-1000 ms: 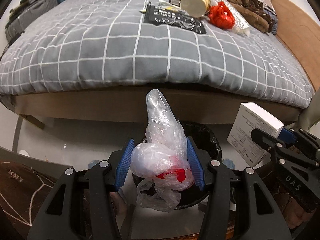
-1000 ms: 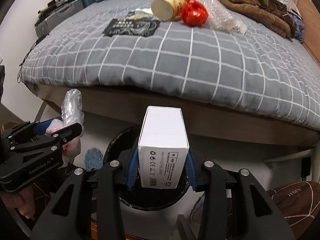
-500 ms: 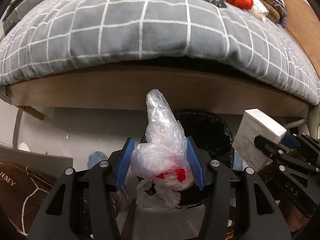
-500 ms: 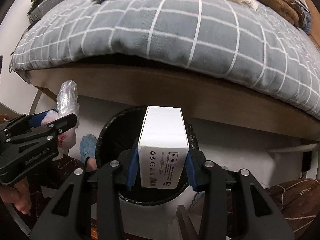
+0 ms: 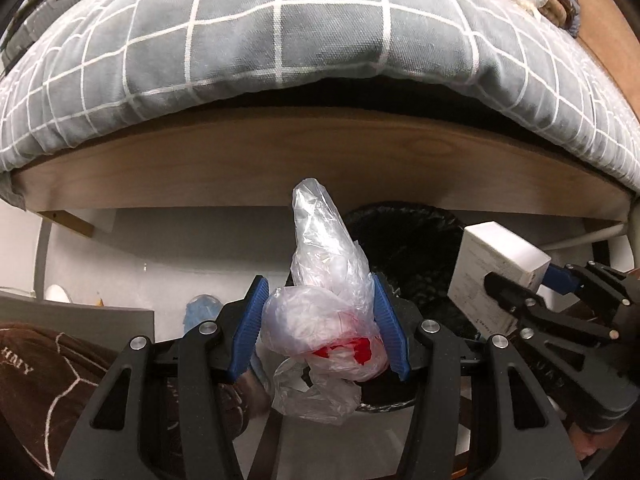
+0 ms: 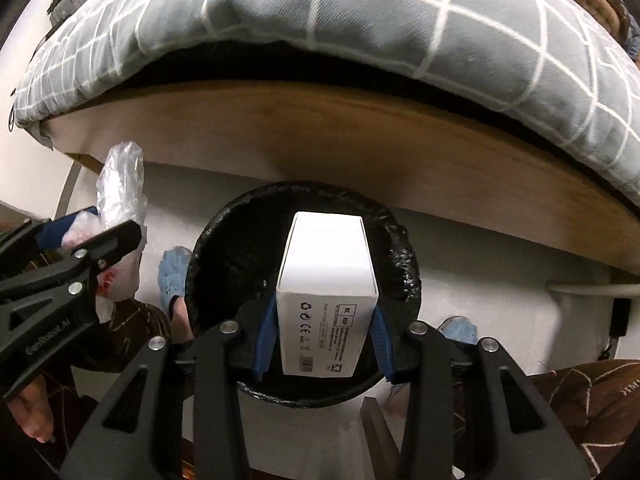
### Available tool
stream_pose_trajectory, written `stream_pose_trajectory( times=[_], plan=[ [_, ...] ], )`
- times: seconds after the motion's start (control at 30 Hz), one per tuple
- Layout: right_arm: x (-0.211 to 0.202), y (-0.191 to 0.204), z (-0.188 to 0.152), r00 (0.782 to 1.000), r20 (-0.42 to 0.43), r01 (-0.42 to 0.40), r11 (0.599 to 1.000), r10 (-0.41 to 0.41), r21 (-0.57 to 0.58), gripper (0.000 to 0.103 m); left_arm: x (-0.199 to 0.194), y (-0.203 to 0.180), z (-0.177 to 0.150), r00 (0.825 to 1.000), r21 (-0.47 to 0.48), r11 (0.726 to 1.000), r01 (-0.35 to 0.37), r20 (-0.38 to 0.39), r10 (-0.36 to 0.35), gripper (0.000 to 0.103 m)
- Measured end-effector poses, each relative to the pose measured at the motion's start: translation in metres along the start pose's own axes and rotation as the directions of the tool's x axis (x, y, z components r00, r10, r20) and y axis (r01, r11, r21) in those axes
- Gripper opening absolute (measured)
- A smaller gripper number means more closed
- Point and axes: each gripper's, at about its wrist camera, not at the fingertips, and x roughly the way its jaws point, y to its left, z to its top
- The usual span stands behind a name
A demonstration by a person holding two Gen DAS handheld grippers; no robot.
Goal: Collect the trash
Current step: 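Open the right tool to drop the box while the left tool drops the bag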
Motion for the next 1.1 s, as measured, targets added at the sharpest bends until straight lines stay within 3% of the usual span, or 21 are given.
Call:
stream_pose_trajectory(
  times=[0.07, 0.13, 0.33, 0.5, 1.1],
  plan=[
    [0.003, 0.002, 0.0, 1.0, -0.004, -0.003, 1.0, 0.003, 0.002, 0.041, 0.001, -0.001, 0.0, 1.0, 0.0, 1.0, 0.002, -0.004, -0.002, 0.052],
    [0.001, 0.001, 0.0, 1.0, 0.011, 0.008, 1.0, -0.008, 0.014, 0.064, 0.0, -0.003, 0.001, 1.0, 0.0, 1.0, 0.006, -0.004, -0.006, 0.052],
    [-0.019, -0.017, 0.004, 0.995, 0.088, 0.041, 0.996, -0.047, 0.073, 0.092, 0.005, -0.003, 0.0, 1.0, 0.011, 1.0, 0.02, -0.007, -0.02, 0.052],
    [-0.027, -0.029, -0.002, 0.99, 0.119, 0.069, 0.994, -0.078, 0.081, 0.095, 0.012, -0.012, 0.002, 0.999, 0.035, 0.999, 0.036, -0.013, -0.036, 0.052],
    [-0.021, -0.082, -0.018, 0.986, 0.092, 0.126, 0.978, -0.143, 0.164, 0.095, 0.05, -0.052, 0.006, 0.995, 0.091, 0.993, 0.079, -0.064, -0.073, 0.052]
  ],
)
